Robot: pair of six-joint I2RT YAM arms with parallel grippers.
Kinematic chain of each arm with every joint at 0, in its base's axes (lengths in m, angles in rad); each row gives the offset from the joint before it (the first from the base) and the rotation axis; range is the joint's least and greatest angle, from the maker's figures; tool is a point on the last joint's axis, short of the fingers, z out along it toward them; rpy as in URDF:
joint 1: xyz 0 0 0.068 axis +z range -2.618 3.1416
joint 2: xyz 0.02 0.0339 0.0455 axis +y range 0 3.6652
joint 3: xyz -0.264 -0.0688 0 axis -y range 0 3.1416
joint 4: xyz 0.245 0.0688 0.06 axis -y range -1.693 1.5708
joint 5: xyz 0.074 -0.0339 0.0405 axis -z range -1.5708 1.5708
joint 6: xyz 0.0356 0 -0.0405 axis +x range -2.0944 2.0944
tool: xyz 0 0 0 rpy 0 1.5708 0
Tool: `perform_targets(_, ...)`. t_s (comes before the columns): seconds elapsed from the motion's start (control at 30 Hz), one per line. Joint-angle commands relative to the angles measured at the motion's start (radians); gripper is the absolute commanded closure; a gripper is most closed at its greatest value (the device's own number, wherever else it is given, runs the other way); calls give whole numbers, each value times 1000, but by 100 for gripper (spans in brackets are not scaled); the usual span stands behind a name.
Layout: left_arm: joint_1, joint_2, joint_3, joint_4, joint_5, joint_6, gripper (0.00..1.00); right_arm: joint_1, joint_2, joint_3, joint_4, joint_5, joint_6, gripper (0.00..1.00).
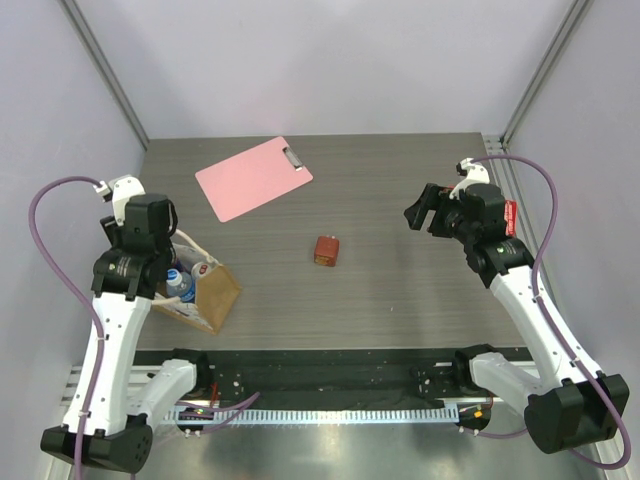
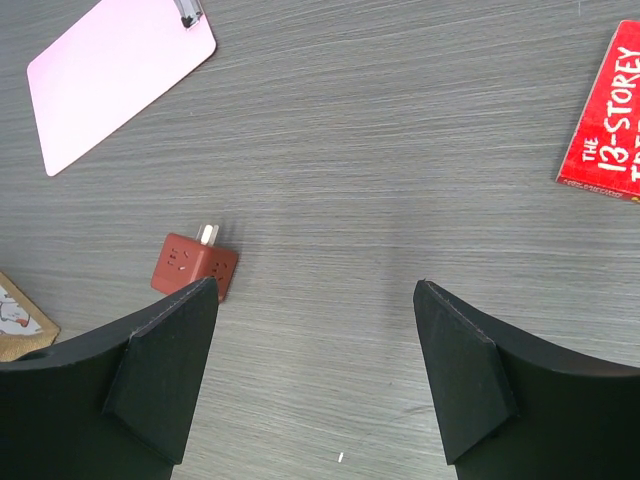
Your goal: Place the beverage into the canvas bag
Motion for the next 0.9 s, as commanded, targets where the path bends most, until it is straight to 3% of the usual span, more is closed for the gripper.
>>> perform_targets(0.0,14,8,54,-39,-75,3,100,-3,-11,7,42,-16,-1,15)
perform_targets(0.37,14,5,67,-128,3,3,100,-3,-14,15,33,-30,1,15)
perform_targets(0.6,9,9,148,-228,-110,13,100,-3,-8,7,45,-50,8,15)
perform_targets(0.87,3,-12,120,-237,-51,-3,100,-3,-8,-6,65,-67,15,15)
